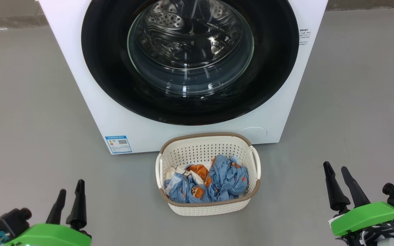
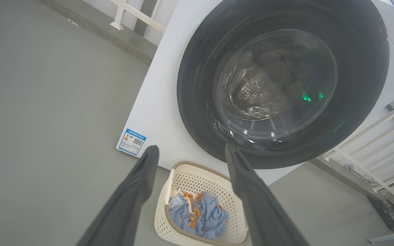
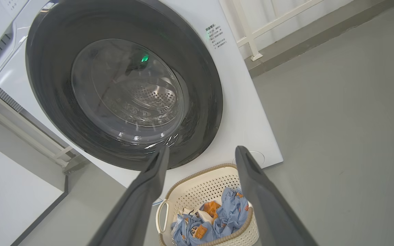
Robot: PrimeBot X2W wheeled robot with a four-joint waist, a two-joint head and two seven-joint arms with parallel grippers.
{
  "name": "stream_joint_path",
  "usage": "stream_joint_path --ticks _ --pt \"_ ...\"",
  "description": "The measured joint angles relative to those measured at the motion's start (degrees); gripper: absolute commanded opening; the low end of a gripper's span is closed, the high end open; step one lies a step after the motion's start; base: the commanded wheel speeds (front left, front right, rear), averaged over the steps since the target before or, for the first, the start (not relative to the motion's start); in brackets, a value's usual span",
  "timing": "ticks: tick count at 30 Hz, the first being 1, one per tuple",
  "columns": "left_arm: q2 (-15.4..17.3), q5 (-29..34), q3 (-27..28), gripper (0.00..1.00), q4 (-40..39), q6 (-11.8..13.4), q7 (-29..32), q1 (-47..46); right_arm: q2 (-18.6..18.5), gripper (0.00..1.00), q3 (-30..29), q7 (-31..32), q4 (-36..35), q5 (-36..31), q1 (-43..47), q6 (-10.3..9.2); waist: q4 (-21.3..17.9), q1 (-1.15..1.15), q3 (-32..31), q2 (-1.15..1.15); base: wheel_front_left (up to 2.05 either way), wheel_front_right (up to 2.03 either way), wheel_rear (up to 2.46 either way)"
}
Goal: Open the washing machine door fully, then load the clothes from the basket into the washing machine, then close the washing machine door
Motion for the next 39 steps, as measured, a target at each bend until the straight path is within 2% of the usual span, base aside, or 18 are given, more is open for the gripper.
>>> stream_joint_path --ticks 39 --pt "2.09 25.08 -1.00 1.00 -0.85 -0.02 -6.12 -0.51 -2.04 1.00 1.80 -6.25 1.37 -25.64 -3.57 0.00 0.72 0.00 0.01 0.00 0.00 0.00 0.00"
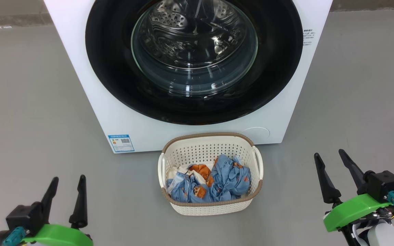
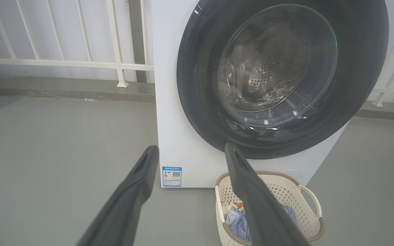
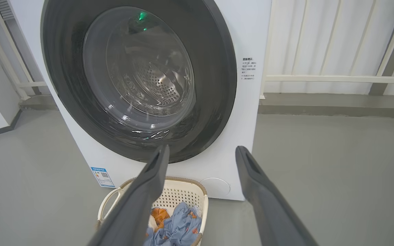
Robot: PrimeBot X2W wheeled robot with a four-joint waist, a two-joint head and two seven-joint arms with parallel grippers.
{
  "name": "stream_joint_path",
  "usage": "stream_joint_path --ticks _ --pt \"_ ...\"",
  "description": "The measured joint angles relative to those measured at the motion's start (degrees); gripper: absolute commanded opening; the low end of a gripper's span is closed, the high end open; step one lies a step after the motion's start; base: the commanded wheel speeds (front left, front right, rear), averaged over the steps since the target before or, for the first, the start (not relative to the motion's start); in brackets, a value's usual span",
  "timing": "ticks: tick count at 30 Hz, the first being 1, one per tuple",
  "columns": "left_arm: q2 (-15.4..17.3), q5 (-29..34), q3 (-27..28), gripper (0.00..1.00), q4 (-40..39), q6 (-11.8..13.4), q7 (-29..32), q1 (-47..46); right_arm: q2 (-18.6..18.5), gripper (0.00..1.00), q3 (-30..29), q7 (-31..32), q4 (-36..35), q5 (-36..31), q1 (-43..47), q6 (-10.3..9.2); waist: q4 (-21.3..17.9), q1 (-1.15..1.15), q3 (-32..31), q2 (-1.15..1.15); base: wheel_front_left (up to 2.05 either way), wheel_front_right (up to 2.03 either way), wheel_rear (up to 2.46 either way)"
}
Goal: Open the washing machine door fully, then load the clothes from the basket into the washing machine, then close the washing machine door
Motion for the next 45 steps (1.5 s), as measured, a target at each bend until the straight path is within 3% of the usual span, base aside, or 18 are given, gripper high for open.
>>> stream_joint_path --ticks 3,11,45 --pt "0.08 3.24 0.36 1.00 0.25 0.00 -1.02 -0.01 -0.16 1.00 0.09 -0.80 0.00 -3.03 -0.01 0.00 0.10 0.00 -0.21 0.00 0.00 0.00 0.00" --pt "0.07 6.45 0.89 1.00 0.80 -0.01 -2.03 -0.25 -0.04 1.00 -0.24 -1.87 0.97 -3.13 -0.28 0.00 0.16 0.00 -0.37 0.00 0.00 0.00 0.00" --pt "-0.77 6.84 2.42 1.00 3.35 -0.01 -2.42 -1.41 -0.36 1.00 -0.94 -1.87 1.70 -3.46 -1.37 0.00 0.24 0.00 -0.11 0.00 0.00 0.00 0.00"
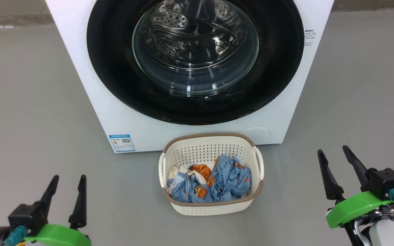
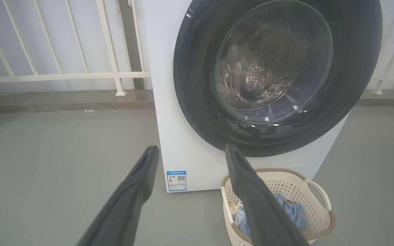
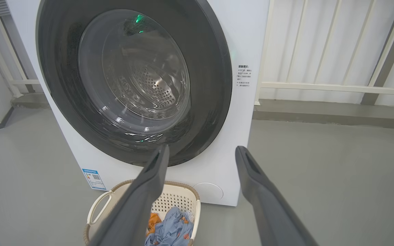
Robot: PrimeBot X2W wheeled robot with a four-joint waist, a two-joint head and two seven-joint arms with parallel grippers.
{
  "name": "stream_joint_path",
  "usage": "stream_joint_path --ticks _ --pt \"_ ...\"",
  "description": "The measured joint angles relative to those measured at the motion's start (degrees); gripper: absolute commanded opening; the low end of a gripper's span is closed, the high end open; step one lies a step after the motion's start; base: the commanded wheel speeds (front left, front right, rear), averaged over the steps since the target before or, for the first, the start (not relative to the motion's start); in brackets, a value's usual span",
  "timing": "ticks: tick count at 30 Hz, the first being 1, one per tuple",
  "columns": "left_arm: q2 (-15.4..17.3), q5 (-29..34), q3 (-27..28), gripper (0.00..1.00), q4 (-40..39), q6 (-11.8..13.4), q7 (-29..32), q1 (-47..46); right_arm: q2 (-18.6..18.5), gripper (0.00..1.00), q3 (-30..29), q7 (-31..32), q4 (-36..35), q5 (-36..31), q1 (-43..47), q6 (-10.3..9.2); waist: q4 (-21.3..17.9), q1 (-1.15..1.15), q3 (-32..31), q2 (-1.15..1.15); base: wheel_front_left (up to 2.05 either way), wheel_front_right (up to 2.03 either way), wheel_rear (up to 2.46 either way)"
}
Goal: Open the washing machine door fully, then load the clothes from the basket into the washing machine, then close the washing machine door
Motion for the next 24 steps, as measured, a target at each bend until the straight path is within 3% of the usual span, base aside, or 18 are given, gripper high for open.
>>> stream_joint_path --ticks 15,24 --pt "0.42 0.97 -0.46 1.00 -0.24 0.00 0.00 -0.05 -0.03 1.00 -0.01 0.00 -0.18 0.01 0.00 0.00 0.29 0.00 0.34 0.00 0.02 0.02 -0.05" --pt "0.66 1.08 -0.64 1.00 -0.24 0.00 0.00 -0.63 -0.01 1.00 -0.33 0.00 -0.16 0.01 -0.01 0.00 0.38 0.00 0.76 0.00 0.59 0.59 -1.18"
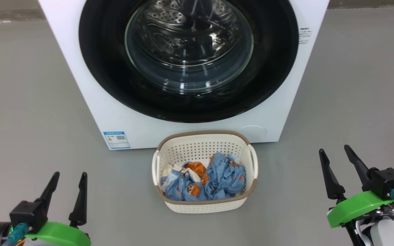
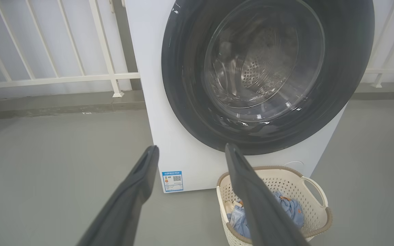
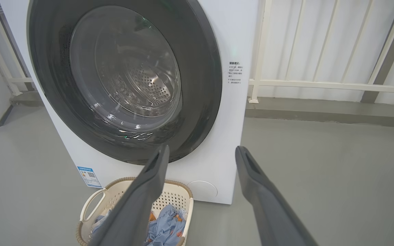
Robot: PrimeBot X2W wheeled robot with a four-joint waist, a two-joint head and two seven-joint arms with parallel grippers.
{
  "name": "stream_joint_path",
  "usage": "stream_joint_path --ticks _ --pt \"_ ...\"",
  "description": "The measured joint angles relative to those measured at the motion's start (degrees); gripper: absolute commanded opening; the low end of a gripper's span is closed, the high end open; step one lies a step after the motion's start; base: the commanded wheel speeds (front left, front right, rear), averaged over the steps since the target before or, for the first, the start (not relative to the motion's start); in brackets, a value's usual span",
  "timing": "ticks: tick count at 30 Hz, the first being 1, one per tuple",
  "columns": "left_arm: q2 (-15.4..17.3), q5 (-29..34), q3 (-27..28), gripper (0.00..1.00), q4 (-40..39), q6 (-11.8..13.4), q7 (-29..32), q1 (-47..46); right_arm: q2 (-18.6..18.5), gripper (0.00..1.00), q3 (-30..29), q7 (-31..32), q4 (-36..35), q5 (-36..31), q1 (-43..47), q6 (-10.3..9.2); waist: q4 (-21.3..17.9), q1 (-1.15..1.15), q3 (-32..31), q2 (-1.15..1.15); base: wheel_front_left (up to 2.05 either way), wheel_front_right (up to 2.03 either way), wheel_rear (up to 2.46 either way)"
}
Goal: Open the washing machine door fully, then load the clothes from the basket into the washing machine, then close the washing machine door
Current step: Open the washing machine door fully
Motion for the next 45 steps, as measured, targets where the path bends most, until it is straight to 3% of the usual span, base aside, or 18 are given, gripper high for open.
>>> stream_joint_path --ticks 20,45 --pt "-0.67 -0.53 0.69 1.00 -0.60 -0.05 0.00 -0.05 0.04 1.00 -0.58 0.00 0.01 0.01 -0.01 0.00 0.42 0.00 0.21 0.00 1.02 1.02 -2.05" --pt "-0.68 -0.34 0.44 1.00 -2.05 -0.05 0.00 0.07 0.14 1.00 -1.01 0.00 -0.12 0.08 0.00 0.00 0.55 0.00 0.35 0.00 0.06 0.06 -0.13"
